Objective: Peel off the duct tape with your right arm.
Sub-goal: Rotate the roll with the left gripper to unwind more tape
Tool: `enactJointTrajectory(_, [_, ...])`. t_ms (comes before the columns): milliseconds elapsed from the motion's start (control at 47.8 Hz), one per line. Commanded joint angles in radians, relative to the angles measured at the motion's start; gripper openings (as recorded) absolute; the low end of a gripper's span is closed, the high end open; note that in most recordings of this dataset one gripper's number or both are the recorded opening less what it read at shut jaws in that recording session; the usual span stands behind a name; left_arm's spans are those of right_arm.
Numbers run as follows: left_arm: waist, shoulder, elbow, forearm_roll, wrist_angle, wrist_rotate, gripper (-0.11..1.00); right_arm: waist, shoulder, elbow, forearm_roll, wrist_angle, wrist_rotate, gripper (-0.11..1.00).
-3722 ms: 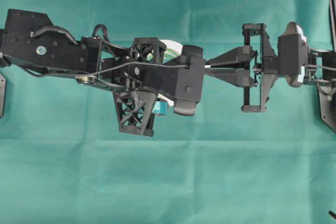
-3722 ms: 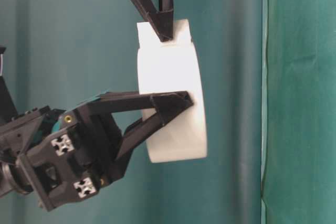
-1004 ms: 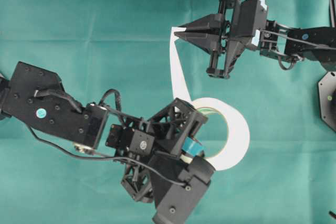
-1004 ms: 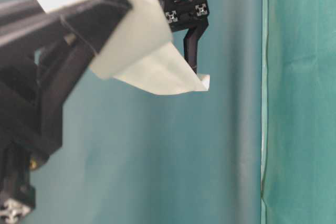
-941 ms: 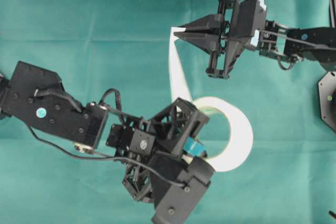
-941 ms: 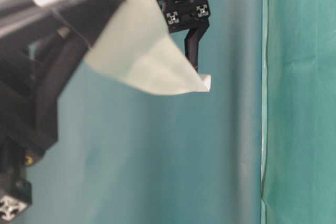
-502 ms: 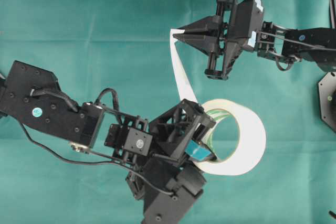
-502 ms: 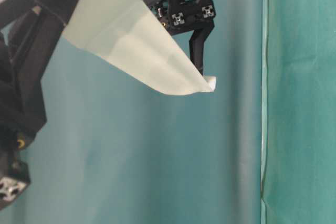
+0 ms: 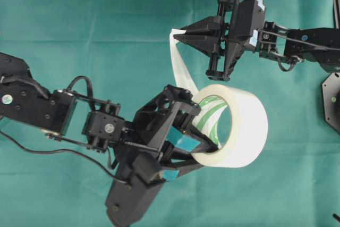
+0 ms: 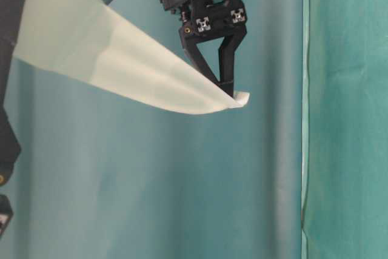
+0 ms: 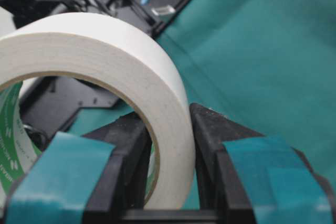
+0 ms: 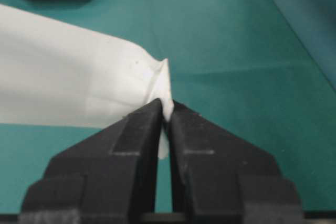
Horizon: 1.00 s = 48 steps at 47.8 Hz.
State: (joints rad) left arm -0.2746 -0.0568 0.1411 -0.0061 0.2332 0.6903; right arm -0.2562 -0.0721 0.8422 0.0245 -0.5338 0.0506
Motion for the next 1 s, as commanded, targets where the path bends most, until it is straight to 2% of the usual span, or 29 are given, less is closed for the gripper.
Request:
enactJointTrajectory(0, [-0.029,-0.077,-0.023,-0.006,-0.063,0.021,0.20,-0.055,0.014,-0.014,0.008,0.015,0.002,-0.09])
enactJointTrajectory(439, [-0.026,-0.094,-0.014,-0.006,-0.094,0.061,0.20,-0.049,0.049,-0.025,0.008,0.046,0.003,-0.09])
enactJointTrajectory(983, [-0.029,-0.091,-0.002,-0.008,-0.094,0.061,0.20,-0.048,0.043,-0.025,0.008,0.048,0.002,-0.09])
